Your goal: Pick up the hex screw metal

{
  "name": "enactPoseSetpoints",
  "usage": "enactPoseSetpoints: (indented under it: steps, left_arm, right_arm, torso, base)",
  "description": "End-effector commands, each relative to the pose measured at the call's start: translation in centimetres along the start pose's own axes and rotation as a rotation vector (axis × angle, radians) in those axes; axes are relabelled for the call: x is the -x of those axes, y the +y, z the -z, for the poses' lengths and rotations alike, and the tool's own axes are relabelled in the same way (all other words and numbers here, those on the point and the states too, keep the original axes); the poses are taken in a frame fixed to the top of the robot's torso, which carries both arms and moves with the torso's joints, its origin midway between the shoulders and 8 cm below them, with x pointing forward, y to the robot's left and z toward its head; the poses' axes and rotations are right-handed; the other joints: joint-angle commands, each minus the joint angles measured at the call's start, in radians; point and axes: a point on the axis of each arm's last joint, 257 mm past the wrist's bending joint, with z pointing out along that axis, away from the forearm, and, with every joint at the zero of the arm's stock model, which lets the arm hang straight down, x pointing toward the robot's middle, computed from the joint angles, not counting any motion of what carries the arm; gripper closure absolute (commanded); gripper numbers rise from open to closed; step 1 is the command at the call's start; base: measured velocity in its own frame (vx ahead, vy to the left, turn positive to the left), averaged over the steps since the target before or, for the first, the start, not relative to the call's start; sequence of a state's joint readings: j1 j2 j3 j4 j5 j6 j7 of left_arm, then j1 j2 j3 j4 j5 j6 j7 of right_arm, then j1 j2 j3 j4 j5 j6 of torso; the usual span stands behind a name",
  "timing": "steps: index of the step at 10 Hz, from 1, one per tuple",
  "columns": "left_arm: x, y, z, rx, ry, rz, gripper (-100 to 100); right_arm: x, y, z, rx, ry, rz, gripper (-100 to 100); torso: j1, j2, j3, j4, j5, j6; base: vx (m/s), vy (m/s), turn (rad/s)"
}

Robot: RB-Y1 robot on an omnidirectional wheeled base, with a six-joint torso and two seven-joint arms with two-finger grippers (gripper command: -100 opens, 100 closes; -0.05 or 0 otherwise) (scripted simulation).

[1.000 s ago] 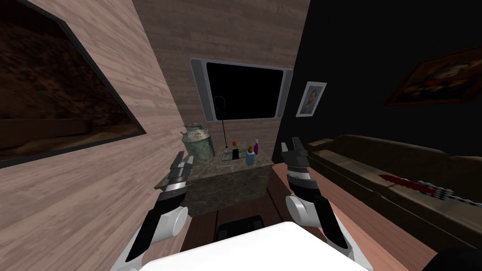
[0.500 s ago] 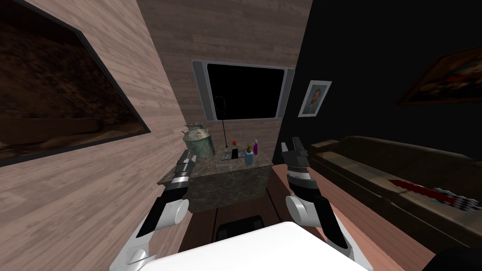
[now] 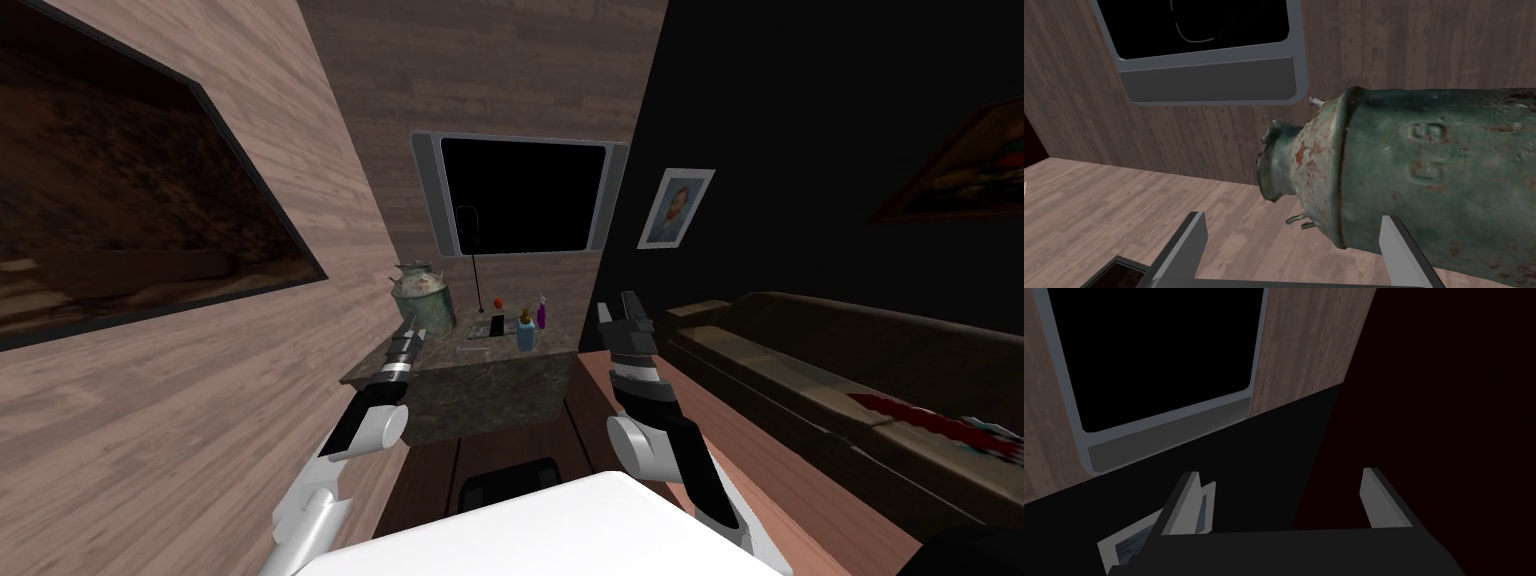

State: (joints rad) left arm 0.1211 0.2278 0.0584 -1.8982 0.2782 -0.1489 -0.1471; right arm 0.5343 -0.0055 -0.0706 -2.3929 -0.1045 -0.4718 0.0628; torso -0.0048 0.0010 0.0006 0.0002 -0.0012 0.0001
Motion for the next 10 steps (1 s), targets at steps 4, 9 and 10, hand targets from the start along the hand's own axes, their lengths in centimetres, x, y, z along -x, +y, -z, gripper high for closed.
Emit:
enactPoseSetpoints:
  steps: [4, 9, 10]
  left_arm:
    - [-0.2, 3.6, -2.2, 0.119, 0.025, 0.015, -100]
    - [-0.8, 7.6, -4.6, 0.259, 0.055, 0.029, -100]
    - [-1.0, 8.3, -4.5, 0.285, 0.06, 0.029, -100]
  right_arm:
    - [0.0, 0.0, 0.0, 0.0, 0.0, 0.0, 0]
    - [0.0, 0.0, 0.0, 0.0, 0.0, 0.0, 0]
    - [0.0, 0.0, 0.0, 0.0, 0.0, 0.0, 0]
  torso:
    - [0.001, -0.001, 0.0, 0.0, 0.0, 0.0]
    - [0.003, -0.001, -0.001, 0.0, 0.0, 0.0]
    - [0.002, -0.001, -0.001, 0.0, 0.0, 0.0]
  base:
    - [-0.021, -0.05, 0.056]
    - [-0.017, -0.063, 0.044]
    - [-0.016, -0.055, 0.045]
